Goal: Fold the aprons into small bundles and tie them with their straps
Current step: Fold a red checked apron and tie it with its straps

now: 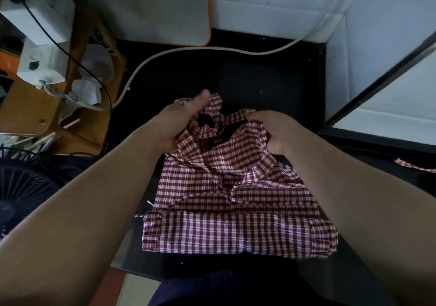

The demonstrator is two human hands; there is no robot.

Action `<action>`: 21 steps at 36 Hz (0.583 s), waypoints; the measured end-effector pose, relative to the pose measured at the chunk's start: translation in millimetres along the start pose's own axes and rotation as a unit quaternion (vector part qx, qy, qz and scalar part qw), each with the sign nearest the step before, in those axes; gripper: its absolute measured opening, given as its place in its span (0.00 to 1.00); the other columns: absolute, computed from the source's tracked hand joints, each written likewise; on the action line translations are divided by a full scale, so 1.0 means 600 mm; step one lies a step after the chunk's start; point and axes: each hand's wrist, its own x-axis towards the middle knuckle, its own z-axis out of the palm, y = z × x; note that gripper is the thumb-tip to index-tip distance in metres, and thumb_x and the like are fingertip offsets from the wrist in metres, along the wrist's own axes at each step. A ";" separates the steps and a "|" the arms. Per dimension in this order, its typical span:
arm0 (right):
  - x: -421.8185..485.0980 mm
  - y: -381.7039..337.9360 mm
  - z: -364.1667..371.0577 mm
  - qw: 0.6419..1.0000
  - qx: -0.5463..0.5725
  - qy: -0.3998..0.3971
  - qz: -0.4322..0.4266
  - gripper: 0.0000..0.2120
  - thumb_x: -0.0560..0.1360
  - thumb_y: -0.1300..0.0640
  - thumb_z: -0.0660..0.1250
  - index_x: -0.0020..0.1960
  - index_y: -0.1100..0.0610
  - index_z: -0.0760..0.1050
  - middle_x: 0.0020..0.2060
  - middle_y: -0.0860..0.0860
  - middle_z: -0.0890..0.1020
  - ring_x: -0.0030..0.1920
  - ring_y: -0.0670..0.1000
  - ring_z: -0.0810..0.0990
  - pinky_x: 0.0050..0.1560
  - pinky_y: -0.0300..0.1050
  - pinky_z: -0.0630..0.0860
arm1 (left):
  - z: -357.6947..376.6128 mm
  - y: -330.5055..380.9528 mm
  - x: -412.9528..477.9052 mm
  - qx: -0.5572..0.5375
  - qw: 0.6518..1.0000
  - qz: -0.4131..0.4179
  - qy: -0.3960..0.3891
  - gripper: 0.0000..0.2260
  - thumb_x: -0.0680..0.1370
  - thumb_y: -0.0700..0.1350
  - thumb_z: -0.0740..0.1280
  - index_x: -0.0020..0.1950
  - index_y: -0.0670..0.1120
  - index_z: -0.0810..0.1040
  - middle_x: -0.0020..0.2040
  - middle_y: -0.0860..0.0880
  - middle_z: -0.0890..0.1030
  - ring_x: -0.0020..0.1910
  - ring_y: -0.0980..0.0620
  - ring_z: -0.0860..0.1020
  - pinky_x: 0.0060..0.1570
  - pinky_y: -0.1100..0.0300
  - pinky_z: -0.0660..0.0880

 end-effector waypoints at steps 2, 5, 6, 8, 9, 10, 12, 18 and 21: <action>-0.016 0.003 -0.010 0.987 0.132 -0.053 -0.069 0.12 0.80 0.61 0.59 0.59 0.64 0.76 0.56 0.63 0.80 0.53 0.61 0.82 0.58 0.54 0.76 | 0.002 -0.002 0.002 0.144 0.988 0.045 -0.014 0.26 0.67 0.50 0.78 0.63 0.46 0.77 0.57 0.44 0.82 0.56 0.45 0.81 0.55 0.49 0.78; -0.027 0.006 -0.026 0.933 0.322 -0.137 -0.090 0.20 0.77 0.55 0.56 0.44 0.66 0.83 0.48 0.63 0.83 0.46 0.61 0.84 0.54 0.58 0.75 | 0.007 -0.005 0.005 0.271 0.956 0.105 0.041 0.07 0.73 0.38 0.72 0.50 0.47 0.80 0.49 0.46 0.82 0.48 0.48 0.81 0.49 0.54 0.78; -0.026 0.006 -0.030 0.927 0.332 -0.153 -0.087 0.23 0.77 0.53 0.54 0.41 0.65 0.83 0.46 0.61 0.83 0.44 0.60 0.84 0.53 0.56 0.75 | 0.008 -0.006 0.009 0.277 0.951 0.115 0.078 0.04 0.74 0.40 0.71 0.47 0.48 0.80 0.48 0.47 0.82 0.48 0.49 0.80 0.50 0.53 0.78; -0.027 0.009 -0.029 0.953 0.256 -0.150 -0.062 0.24 0.79 0.52 0.52 0.42 0.63 0.82 0.42 0.57 0.82 0.39 0.55 0.82 0.50 0.51 0.76 | 0.011 -0.005 0.012 0.260 0.947 0.133 0.131 0.04 0.76 0.44 0.69 0.47 0.45 0.81 0.47 0.46 0.83 0.47 0.48 0.81 0.49 0.52 0.78; -0.030 0.008 -0.023 0.975 0.166 -0.143 -0.040 0.21 0.80 0.51 0.53 0.44 0.63 0.80 0.39 0.55 0.82 0.36 0.53 0.81 0.47 0.48 0.77 | 0.012 -0.005 0.016 0.257 0.945 0.140 0.145 0.07 0.76 0.45 0.68 0.48 0.41 0.81 0.45 0.44 0.83 0.45 0.46 0.80 0.47 0.50 0.78; -0.032 0.009 -0.013 0.991 0.050 -0.124 -0.018 0.18 0.80 0.51 0.58 0.47 0.63 0.78 0.36 0.55 0.83 0.34 0.52 0.81 0.44 0.46 0.78 | 0.015 -0.005 0.017 0.263 0.942 0.145 0.148 0.09 0.77 0.45 0.67 0.49 0.39 0.80 0.44 0.43 0.82 0.43 0.44 0.80 0.45 0.50 0.78; -0.031 0.011 0.003 0.984 -0.161 -0.079 0.003 0.19 0.74 0.48 0.69 0.56 0.63 0.76 0.39 0.56 0.85 0.38 0.54 0.84 0.44 0.47 0.80 | 0.022 -0.006 0.019 0.278 0.941 0.144 0.124 0.09 0.79 0.46 0.65 0.49 0.41 0.79 0.45 0.42 0.82 0.45 0.41 0.81 0.48 0.48 0.78; -0.006 0.021 0.014 0.936 -0.343 0.021 -0.079 0.57 0.61 0.35 0.75 0.78 0.46 0.45 0.75 0.56 0.59 0.71 0.62 0.64 0.70 0.60 0.65 | 0.037 0.003 0.006 0.216 0.973 0.075 0.035 0.14 0.84 0.50 0.55 0.56 0.44 0.76 0.45 0.46 0.79 0.40 0.51 0.79 0.35 0.60 0.76; 0.003 0.033 0.006 0.905 -0.418 0.001 -0.077 0.56 0.66 0.38 0.74 0.78 0.47 0.38 0.77 0.56 0.54 0.74 0.62 0.59 0.72 0.59 0.60 | 0.042 0.013 -0.008 0.025 0.997 0.061 -0.040 0.13 0.84 0.50 0.54 0.52 0.45 0.76 0.46 0.43 0.82 0.40 0.48 0.83 0.32 0.59 0.79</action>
